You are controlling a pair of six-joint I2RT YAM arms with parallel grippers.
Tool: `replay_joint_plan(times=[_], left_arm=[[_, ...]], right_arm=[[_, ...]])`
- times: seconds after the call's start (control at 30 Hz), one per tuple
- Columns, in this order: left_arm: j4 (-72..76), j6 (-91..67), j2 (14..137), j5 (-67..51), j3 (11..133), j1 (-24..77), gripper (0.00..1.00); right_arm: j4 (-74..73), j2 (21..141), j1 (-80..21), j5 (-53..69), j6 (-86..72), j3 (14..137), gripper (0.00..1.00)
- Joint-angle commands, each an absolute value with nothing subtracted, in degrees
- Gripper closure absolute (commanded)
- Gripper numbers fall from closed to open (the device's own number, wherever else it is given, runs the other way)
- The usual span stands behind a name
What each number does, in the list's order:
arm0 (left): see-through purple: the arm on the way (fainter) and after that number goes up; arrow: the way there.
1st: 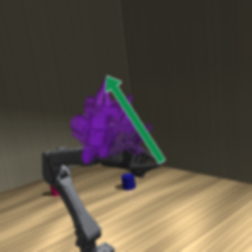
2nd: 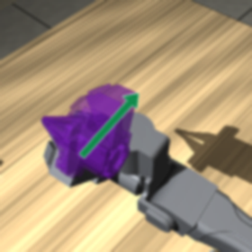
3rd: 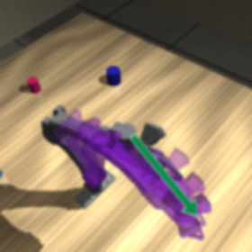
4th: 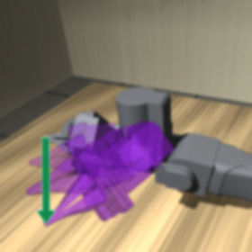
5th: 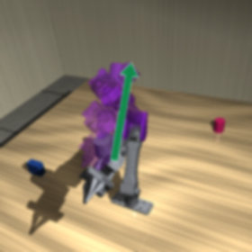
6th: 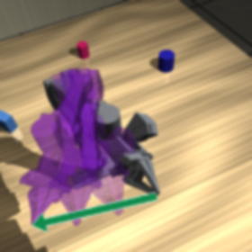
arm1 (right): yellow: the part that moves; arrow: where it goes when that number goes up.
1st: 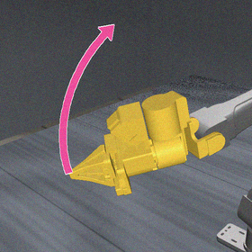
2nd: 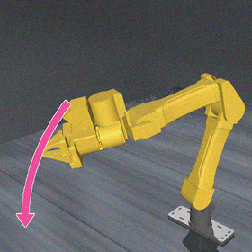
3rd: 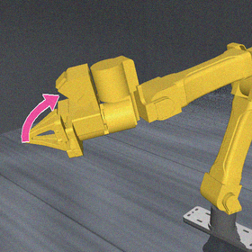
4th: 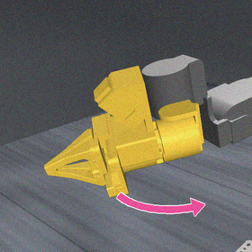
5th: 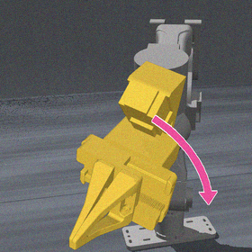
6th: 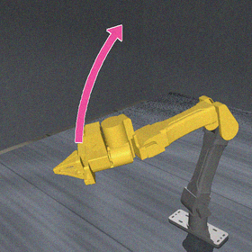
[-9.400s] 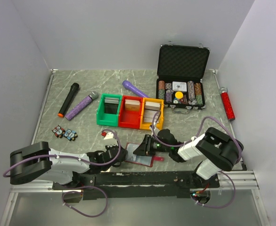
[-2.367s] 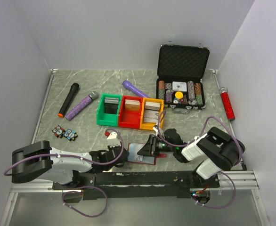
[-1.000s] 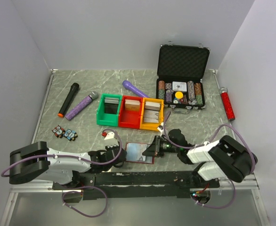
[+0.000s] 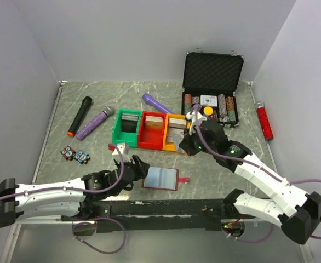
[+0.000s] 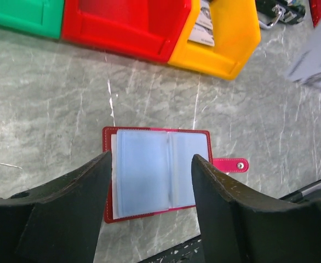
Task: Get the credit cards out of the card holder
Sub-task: Remove the credit card from the card holder, then place the credit card in the storage box.
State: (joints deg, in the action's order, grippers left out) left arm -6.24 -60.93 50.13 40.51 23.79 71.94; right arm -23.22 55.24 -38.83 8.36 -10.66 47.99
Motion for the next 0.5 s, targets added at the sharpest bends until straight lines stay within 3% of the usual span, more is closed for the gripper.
replay_joint_plan(times=[0.0, 0.07, 0.47], left_arm=[[-8.26, -58.71, 48.17, 41.49, 26.02, 70.93, 0.36], [-7.74, -58.54, 47.55, 41.05, 25.67, 70.66, 0.36], [-4.22, -57.48, 45.62, 38.85, 23.47, 70.22, 0.37]], right_arm=[[-26.72, 56.52, -39.20, 5.02, 5.60, 50.10, 0.91], [-26.11, 55.90, -39.29, 4.48, 12.01, 50.53, 1.00], [-31.98, 72.93, -38.15, 4.66, 37.07, 62.57, 1.00]])
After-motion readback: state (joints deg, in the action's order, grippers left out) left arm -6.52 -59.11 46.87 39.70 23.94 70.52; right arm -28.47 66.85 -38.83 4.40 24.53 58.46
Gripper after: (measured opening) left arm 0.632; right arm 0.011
